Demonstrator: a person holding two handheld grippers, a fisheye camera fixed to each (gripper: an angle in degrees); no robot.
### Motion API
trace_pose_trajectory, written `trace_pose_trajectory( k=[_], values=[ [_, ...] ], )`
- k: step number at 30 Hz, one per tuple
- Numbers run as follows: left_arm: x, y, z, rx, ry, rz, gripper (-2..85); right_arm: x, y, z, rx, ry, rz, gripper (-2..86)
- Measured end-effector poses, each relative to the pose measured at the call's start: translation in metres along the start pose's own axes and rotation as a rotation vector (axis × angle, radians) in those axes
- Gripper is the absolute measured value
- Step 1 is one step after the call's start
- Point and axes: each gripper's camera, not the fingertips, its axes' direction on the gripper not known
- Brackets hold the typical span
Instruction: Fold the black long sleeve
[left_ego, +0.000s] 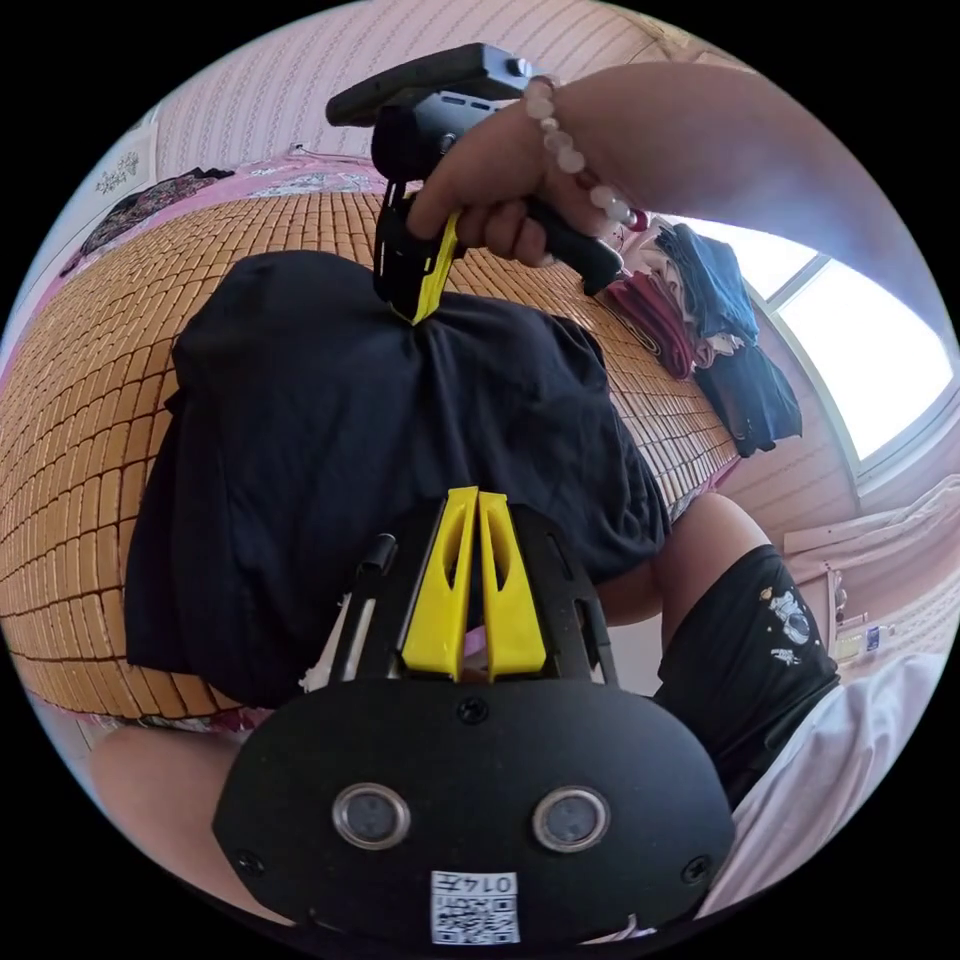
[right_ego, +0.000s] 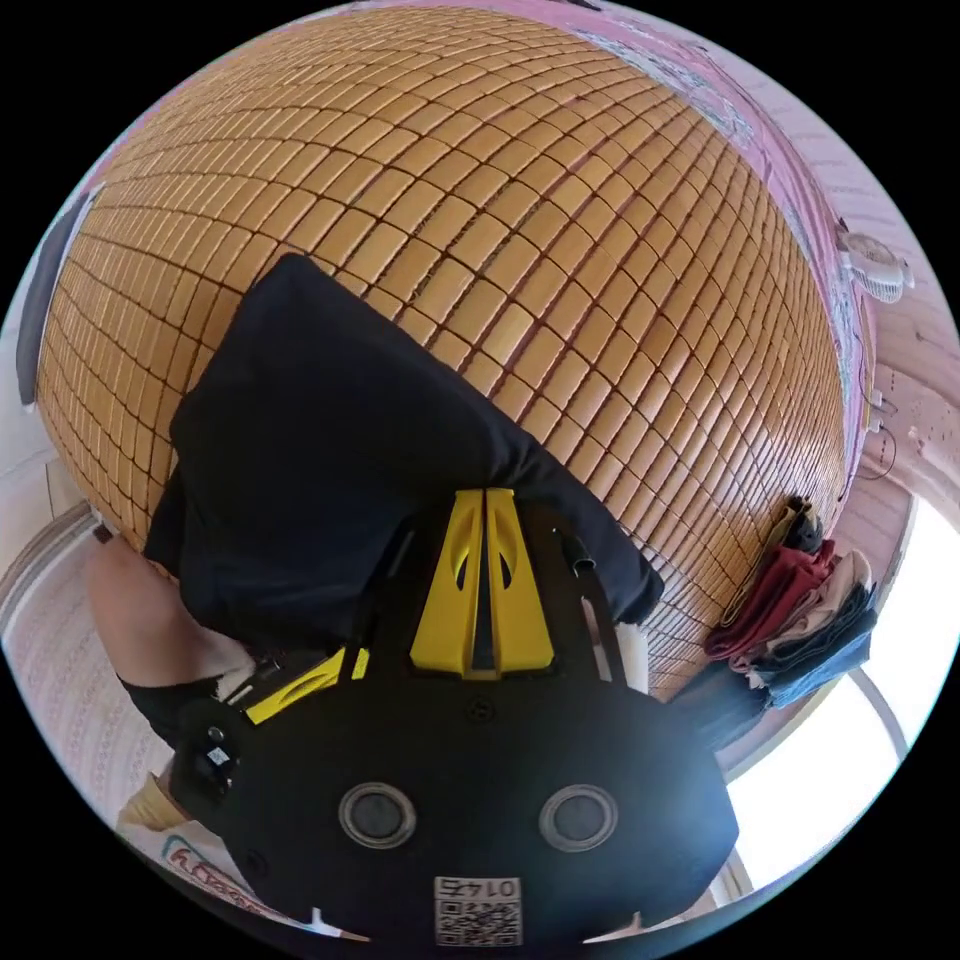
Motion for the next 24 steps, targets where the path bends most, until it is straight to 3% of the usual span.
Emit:
trace_pose_trajectory(
  k=[5,10,14,24],
  values=[
    [-0.004,-0.002,0.004,0.013,0.031,-0.061,-1.0,-0.010,-0.015,-0.027,-0.011,0.092,-0.147,-0.4],
    [0.001,-0.008,0.009,0.002,0.010,-0.040,-1.0,0.009,-0.031,-0.019,-0.052,0.131,-0.110,-0.5],
    [0.004,-0.008,0.012,0.012,0.009,-0.036,-1.0,0.030,-0.043,0.011,-0.069,0.070,0.043,-0.5],
    [0.017,-0.014,0.017,0.002,-0.012,0.010,-1.0,0.045,-0.041,0.032,-0.133,0.110,-0.152,-0.4]
  ],
)
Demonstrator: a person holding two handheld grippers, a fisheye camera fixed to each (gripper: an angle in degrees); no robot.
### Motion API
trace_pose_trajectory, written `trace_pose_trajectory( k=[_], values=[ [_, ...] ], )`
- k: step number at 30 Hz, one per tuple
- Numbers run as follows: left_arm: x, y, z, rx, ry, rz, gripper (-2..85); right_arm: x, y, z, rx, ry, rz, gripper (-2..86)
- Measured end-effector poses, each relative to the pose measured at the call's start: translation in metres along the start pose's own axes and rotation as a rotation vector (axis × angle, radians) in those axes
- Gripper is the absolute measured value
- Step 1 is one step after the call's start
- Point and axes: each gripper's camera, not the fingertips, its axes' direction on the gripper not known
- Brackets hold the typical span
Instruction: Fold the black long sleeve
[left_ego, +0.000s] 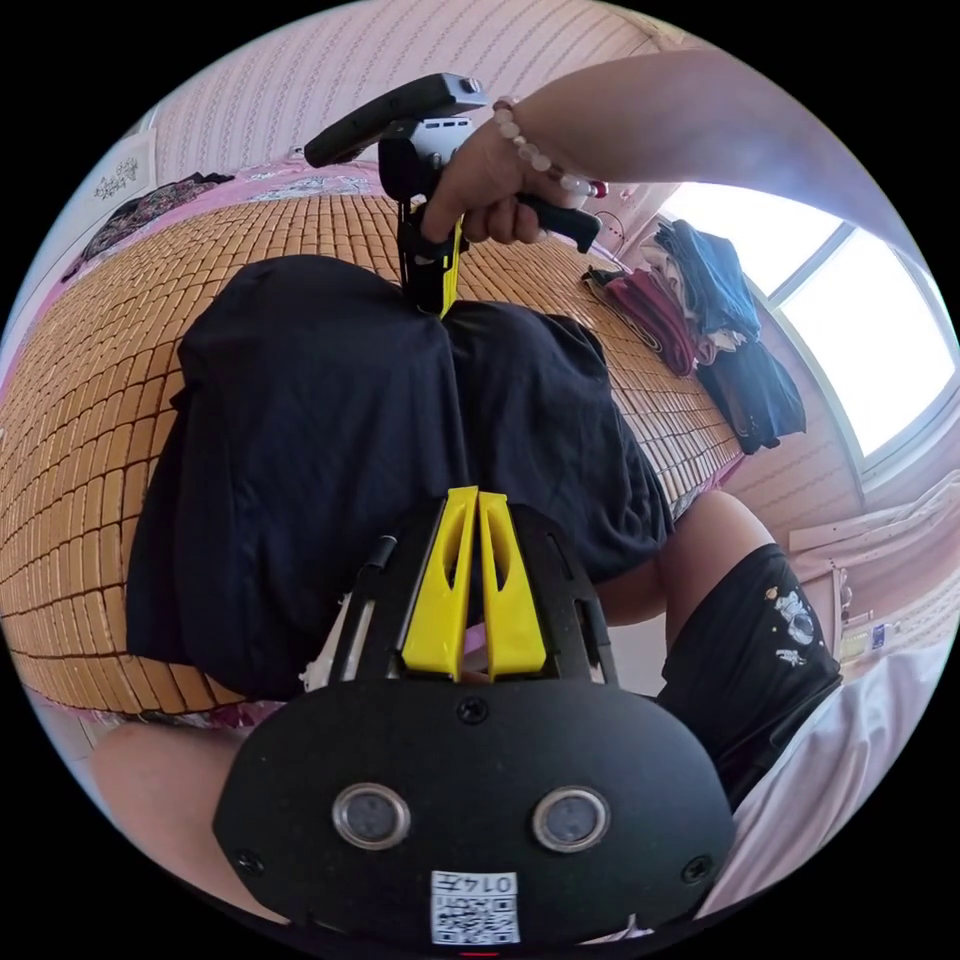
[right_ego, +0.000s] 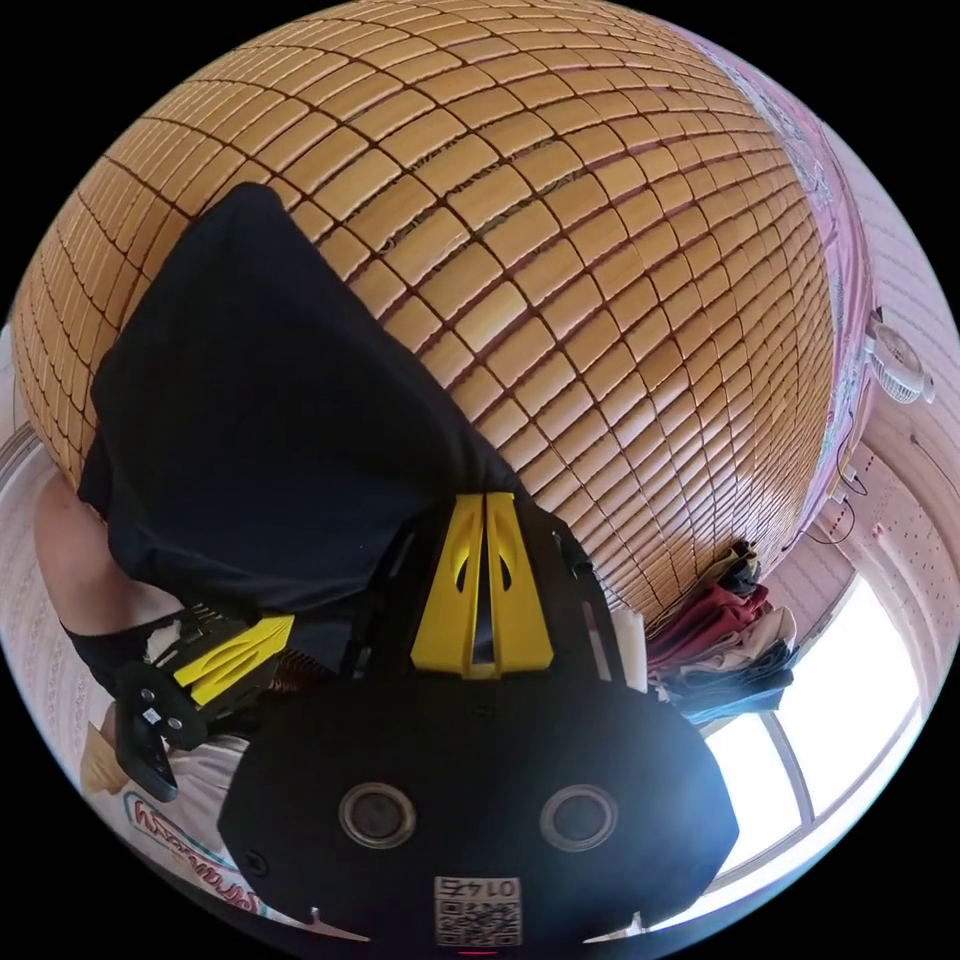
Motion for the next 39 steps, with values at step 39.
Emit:
trace_pose_trajectory(
  k=[39],
  values=[
    [0.151,0.004,0.053,0.037,0.189,0.539,15.1,0.099,0.436,0.361,0.472,-0.771,0.482,4.9]
  ],
)
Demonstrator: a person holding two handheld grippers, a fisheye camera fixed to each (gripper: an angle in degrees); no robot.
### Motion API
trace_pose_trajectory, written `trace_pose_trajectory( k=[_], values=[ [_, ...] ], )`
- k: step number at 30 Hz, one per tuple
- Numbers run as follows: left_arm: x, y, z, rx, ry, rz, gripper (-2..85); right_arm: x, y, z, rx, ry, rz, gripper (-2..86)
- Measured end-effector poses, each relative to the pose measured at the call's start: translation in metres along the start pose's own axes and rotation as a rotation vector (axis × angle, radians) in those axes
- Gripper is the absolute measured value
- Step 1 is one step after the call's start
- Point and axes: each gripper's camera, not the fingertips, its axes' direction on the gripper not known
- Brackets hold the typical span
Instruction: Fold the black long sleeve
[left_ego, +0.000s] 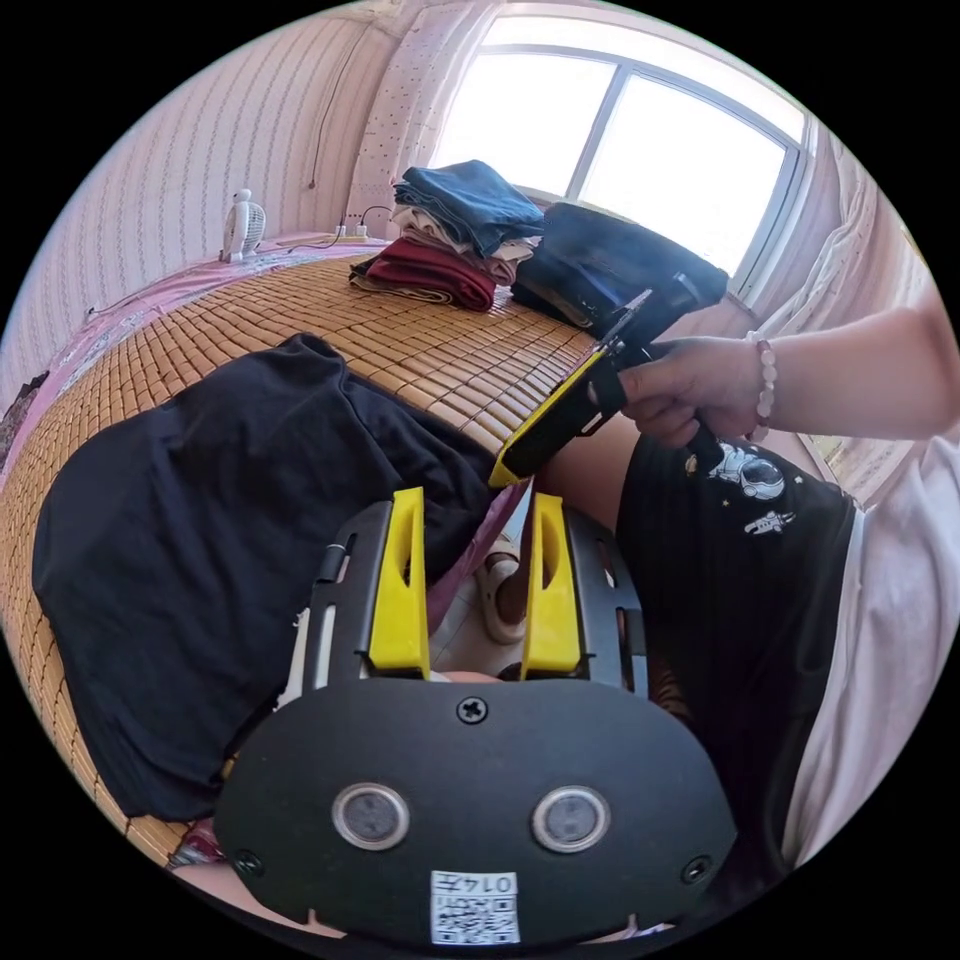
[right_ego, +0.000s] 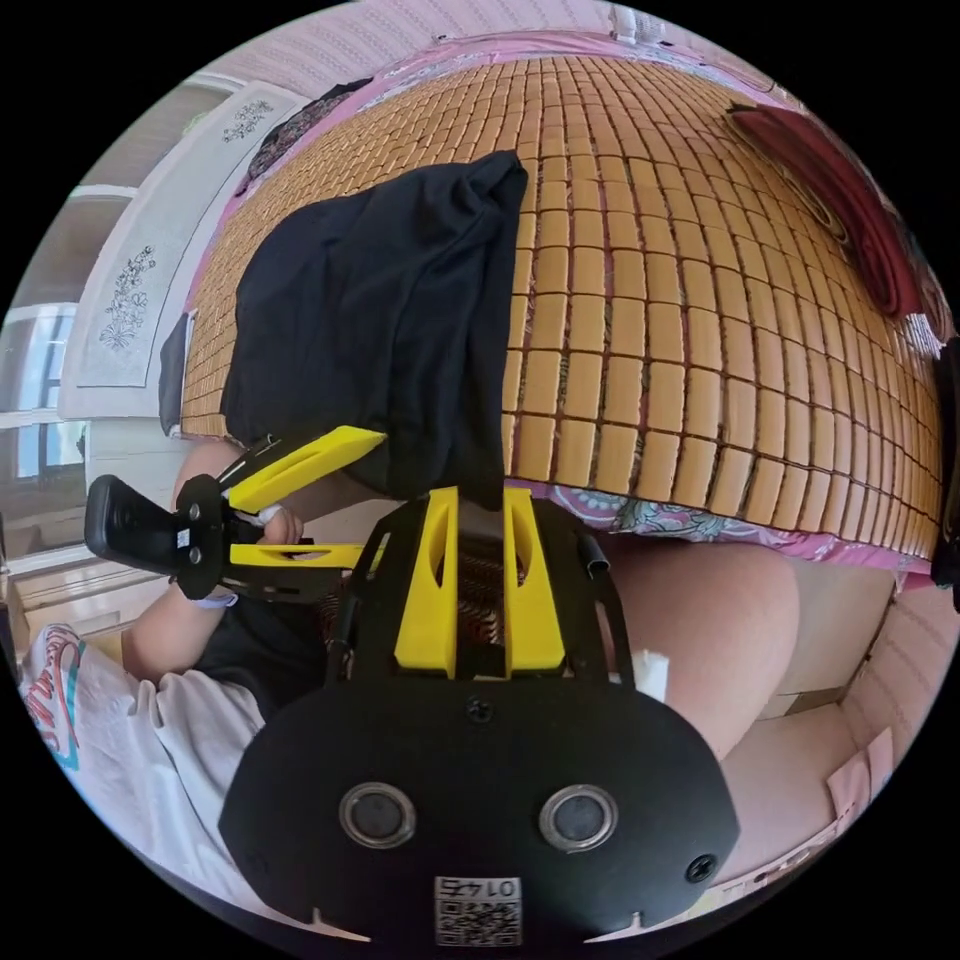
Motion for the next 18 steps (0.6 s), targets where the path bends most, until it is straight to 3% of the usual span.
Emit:
trace_pose_trajectory(
  k=[4,7,10,12,16,18],
  values=[
    [-0.002,0.000,0.003,-0.001,0.002,-0.011,15.8,0.010,0.008,-0.003,-0.019,-0.054,-0.047,0.1],
    [-0.004,-0.002,0.002,0.016,-0.003,-0.017,14.6,0.016,0.013,-0.022,0.034,-0.243,-0.059,-0.2],
    [-0.009,-0.002,-0.004,0.038,-0.052,-0.055,7.6,0.027,0.016,-0.031,0.071,-0.465,-0.068,0.5],
    [-0.015,-0.001,-0.010,0.047,-0.076,-0.073,3.6,0.038,0.018,-0.034,0.098,-0.474,-0.077,1.4],
    [-0.028,0.001,-0.016,0.058,-0.010,-0.127,0.8,0.093,0.023,-0.024,0.182,-0.403,0.121,12.7],
    [-0.028,0.000,-0.018,0.058,-0.016,-0.108,0.4,0.116,0.020,-0.010,0.195,-0.493,0.202,15.8]
  ],
)
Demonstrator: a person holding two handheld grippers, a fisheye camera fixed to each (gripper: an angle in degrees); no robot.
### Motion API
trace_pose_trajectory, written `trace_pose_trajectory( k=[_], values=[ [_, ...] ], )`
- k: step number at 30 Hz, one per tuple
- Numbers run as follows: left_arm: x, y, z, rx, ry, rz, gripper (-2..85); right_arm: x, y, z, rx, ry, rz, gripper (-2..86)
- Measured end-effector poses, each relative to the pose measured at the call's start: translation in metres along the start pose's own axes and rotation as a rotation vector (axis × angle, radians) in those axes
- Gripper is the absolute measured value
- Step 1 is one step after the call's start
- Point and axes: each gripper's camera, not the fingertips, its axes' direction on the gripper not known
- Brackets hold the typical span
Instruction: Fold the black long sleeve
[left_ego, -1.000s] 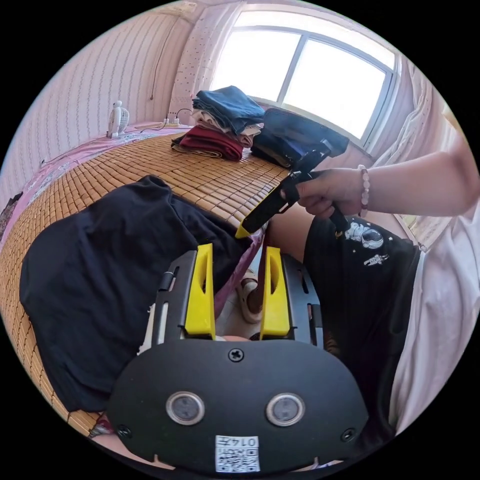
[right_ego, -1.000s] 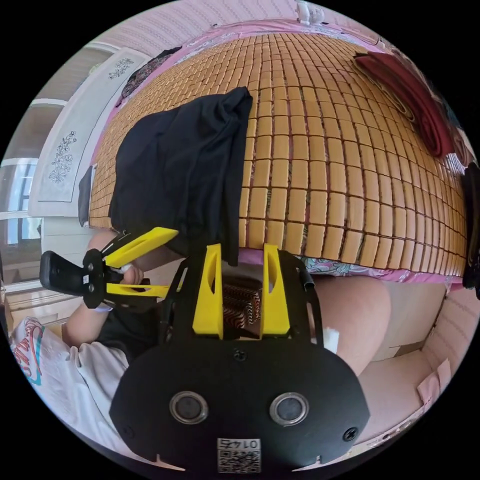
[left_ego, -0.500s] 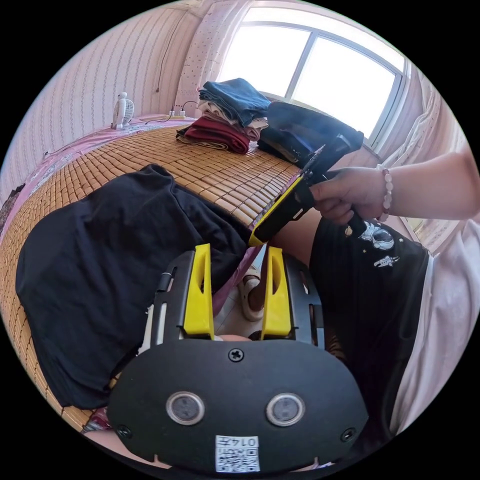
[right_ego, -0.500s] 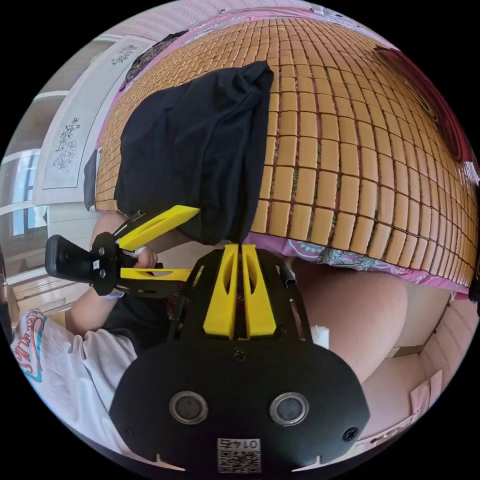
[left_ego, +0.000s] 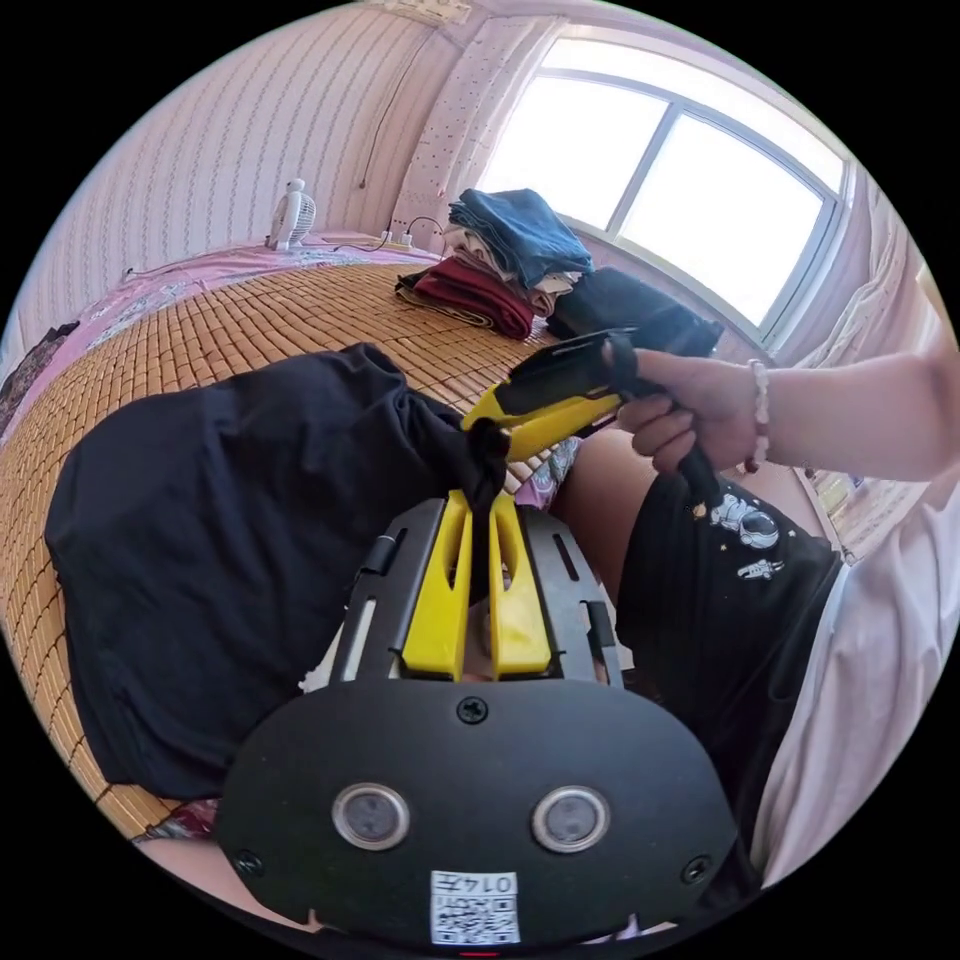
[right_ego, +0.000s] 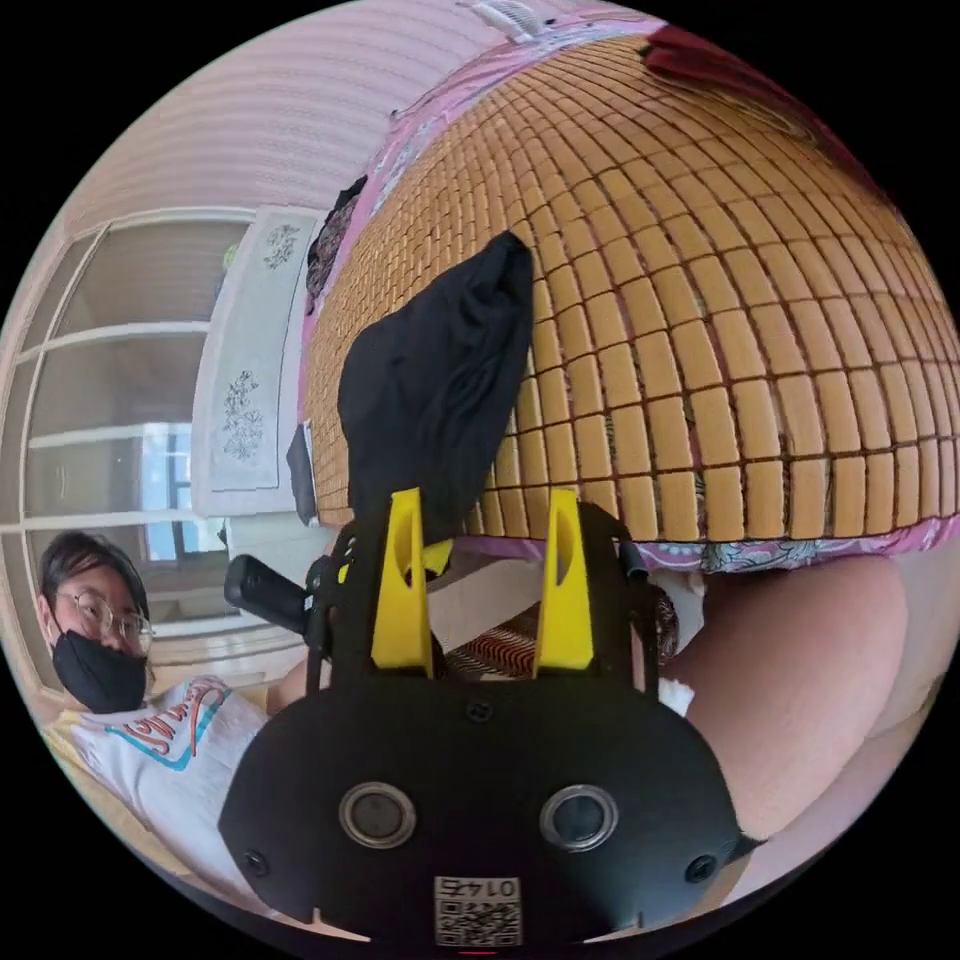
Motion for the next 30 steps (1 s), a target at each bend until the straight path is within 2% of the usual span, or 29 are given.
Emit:
trace_pose_trajectory(
  k=[2,6,8,13,18,21,23,30],
  values=[
    [0.000,0.001,-0.003,0.004,0.007,0.024,0.1,0.019,-0.008,0.002,0.085,-0.127,0.058,16.3],
    [-0.006,0.000,-0.011,0.023,0.078,0.022,-0.4,0.026,-0.031,0.004,0.183,-0.199,0.064,14.5],
    [-0.013,0.001,-0.016,0.052,0.140,0.005,-0.7,0.030,-0.047,0.003,0.249,-0.227,0.087,11.2],
    [-0.023,0.006,-0.032,0.169,0.149,-0.024,-0.8,0.023,-0.058,-0.022,0.326,-0.384,0.027,5.2],
    [-0.038,0.010,-0.052,0.319,0.243,-0.108,-0.9,-0.011,-0.034,-0.086,0.429,-0.294,-0.108,3.6],
    [-0.040,0.014,-0.057,0.345,0.224,-0.118,-0.9,-0.047,-0.022,-0.112,0.449,-0.083,-0.196,3.1],
    [-0.043,0.019,-0.061,0.359,0.147,-0.141,-0.9,-0.083,-0.025,-0.106,0.424,0.120,-0.259,3.2],
    [-0.082,0.042,-0.078,0.428,-0.029,-0.371,-0.4,-0.163,-0.084,-0.026,0.291,0.282,-0.352,5.9]
  ],
)
